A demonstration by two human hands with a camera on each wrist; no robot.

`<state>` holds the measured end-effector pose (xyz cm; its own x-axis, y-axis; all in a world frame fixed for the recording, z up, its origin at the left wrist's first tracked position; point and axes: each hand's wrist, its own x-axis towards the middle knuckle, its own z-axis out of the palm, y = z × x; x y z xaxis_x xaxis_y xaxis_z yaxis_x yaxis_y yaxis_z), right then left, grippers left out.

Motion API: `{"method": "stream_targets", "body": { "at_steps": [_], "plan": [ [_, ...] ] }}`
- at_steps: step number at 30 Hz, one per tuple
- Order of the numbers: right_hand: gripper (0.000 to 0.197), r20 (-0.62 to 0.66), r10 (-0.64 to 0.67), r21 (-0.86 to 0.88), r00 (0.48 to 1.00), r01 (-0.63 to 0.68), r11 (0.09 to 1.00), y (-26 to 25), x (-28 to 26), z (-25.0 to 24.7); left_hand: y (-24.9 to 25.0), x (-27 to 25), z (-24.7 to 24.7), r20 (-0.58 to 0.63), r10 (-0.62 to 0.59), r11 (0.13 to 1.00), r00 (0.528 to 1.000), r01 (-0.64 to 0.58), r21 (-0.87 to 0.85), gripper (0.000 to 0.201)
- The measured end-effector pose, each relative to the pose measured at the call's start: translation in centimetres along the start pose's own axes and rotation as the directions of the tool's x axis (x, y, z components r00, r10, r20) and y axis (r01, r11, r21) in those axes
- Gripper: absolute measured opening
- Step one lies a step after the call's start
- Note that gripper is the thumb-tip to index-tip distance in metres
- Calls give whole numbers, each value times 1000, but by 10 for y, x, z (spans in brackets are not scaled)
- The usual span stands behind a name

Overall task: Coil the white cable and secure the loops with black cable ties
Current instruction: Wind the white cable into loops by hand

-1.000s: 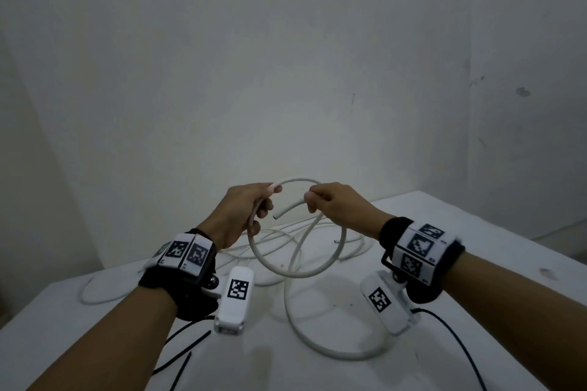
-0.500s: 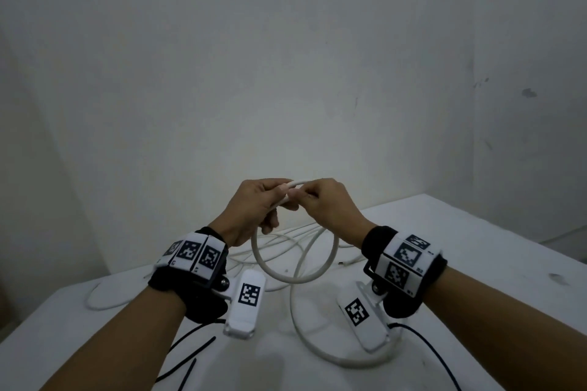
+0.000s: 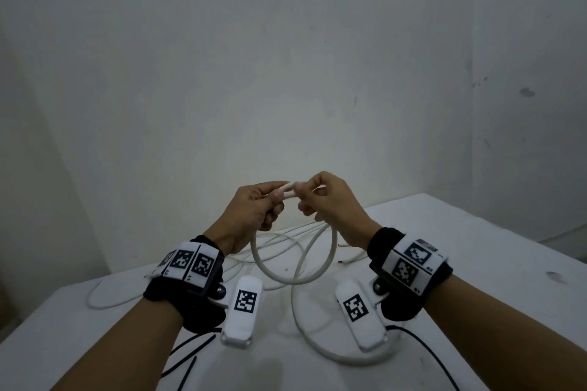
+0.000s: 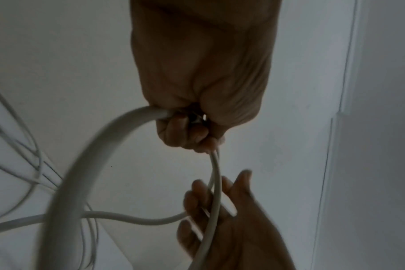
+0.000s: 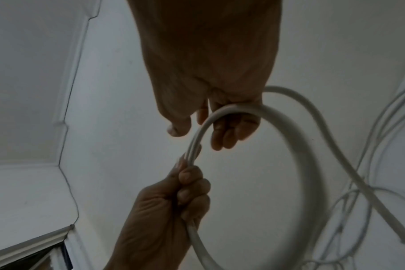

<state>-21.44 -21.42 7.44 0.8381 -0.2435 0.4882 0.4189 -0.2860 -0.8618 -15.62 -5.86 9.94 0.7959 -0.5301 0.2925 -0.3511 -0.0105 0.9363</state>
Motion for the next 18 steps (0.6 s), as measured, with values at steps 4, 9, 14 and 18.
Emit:
{"method": "stream_targets", "body": {
  "at_steps": [4, 9, 14, 18],
  "plan": [
    [13, -39, 26, 143, 999, -20, 990, 8, -9, -7, 1, 1, -15, -54, -37, 990, 998, 29, -137, 24],
    [20, -134, -185, -144, 974, 166, 976, 11, -8, 5, 3, -3, -8, 48, -88, 989, 995, 94, -115, 26],
    [15, -18, -194, -377, 981, 173, 910, 13, -6, 20, -1, -6, -4, 84, -104, 991, 991, 110, -74, 28],
    [12, -34, -189, -372, 981, 163, 914, 12, -1, 18, -4, -7, -7, 154, -184, 982, 971, 189, -22, 30]
  ]
}}
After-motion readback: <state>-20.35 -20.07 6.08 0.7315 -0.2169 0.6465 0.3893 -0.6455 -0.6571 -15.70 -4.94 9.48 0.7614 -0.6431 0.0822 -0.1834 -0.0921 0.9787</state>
